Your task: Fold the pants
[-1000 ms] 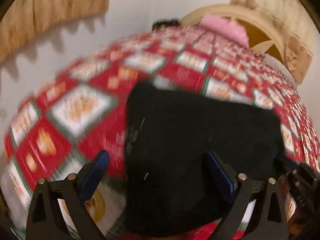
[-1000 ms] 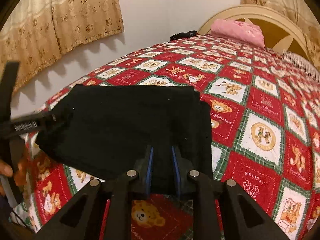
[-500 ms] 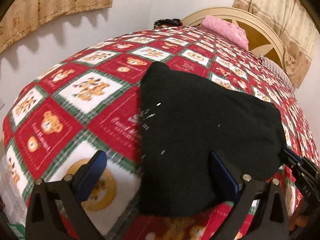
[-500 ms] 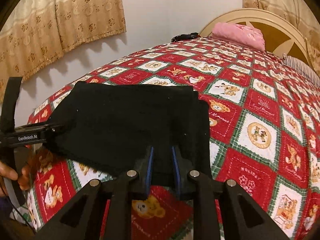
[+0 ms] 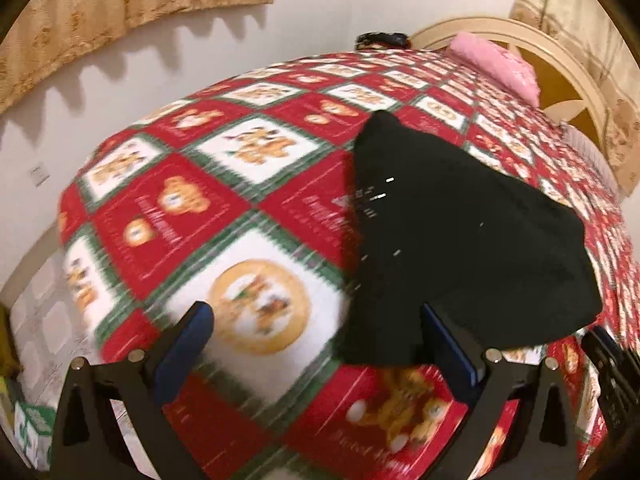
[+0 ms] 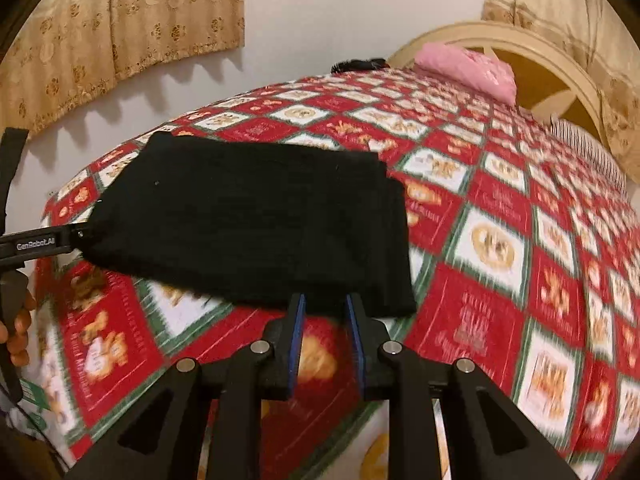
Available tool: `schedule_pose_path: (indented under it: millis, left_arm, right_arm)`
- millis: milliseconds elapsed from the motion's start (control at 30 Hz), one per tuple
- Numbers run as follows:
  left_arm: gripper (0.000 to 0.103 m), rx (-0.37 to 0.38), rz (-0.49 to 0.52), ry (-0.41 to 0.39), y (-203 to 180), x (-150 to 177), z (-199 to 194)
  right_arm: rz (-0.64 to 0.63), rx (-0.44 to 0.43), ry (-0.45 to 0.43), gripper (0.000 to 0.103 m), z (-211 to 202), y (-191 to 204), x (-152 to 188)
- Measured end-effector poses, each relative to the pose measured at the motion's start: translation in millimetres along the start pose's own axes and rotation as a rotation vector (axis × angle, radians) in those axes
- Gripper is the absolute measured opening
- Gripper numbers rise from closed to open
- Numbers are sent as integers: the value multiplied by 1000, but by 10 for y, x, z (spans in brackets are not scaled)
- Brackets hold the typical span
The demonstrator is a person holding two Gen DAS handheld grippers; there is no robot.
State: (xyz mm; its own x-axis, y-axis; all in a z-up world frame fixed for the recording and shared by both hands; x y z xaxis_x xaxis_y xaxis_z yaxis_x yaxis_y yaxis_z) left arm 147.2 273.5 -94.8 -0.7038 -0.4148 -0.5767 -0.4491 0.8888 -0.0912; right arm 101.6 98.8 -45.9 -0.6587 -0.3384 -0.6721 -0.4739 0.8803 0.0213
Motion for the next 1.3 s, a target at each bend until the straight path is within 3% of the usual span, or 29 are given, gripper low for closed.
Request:
schedule_pose_path:
  millis: [100, 167, 200, 300, 533, 767, 967, 1300]
  left_arm:
    - [103, -56, 32, -40, 17, 39, -193]
    - [103, -131, 79, -97, 15, 52, -379]
    - [103, -140, 98, -131, 5, 59, -488]
    - [103, -102, 130, -235, -37, 103, -872]
    - [103, -73, 198, -380, -169, 227, -1497]
    - [103, -33, 211, -370, -257, 313, -1659]
    - [103, -75, 244, -395, -303, 407, -1766]
    - [103, -81, 230, -380, -324, 448, -1793]
  right_arm:
    - [79, -23, -94, 31, -301, 65, 38]
    - [133, -32, -147, 73, -497, 110, 59]
    - [161, -37, -182, 78, -606, 128, 67]
    - [223, -93, -244, 78, -868, 230, 93]
    - [309, -89, -387, 78, -1478, 302, 148]
    - [302, -48, -513, 78, -1924, 377, 106]
    - [311, -45, -526, 78, -1996, 399, 156]
    - [331, -24, -561, 79, -2113, 321, 178]
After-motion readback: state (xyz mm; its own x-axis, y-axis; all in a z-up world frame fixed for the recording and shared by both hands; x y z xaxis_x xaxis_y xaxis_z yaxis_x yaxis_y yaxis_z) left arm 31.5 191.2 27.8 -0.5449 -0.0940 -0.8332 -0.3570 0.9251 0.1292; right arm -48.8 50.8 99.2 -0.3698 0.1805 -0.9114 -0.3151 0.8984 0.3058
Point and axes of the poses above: each gripper's, at about its wrist camera, not at the fingertips, and z roughly the way its jaws point, y to its left, x to its underside, the point moved 6 cm from there along z, roughly the way its jaws point, and after that the axes turned 1 degree about -y, right-handed, at the moved point
